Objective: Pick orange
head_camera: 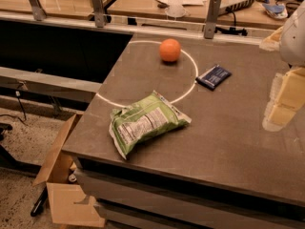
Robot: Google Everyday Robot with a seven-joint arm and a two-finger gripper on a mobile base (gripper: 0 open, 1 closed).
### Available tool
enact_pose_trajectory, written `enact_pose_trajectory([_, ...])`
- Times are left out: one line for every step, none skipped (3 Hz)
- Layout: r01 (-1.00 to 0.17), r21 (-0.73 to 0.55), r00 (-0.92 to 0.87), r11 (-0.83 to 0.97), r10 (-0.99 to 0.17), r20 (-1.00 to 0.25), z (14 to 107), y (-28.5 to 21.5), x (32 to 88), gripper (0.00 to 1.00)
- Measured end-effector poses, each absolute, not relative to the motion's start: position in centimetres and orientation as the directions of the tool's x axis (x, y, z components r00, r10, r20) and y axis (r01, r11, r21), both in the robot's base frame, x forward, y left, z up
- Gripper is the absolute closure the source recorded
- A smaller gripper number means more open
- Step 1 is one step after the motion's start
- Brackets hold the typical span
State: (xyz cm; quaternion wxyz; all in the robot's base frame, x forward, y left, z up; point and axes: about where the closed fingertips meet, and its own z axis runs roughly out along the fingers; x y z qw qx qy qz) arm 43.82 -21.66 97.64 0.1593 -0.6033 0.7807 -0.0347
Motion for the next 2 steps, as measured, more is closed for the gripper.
enact_pose_trajectory([-0.931,-0.247,-0.221,0.27,-0.953,-0.207,97.6,-21.7,43.8,0.0])
enact_pose_trajectory([-0.916,-0.257,-0.24,0.309,-0.933,-0.268,97.8,-22.0,45.0,0.0])
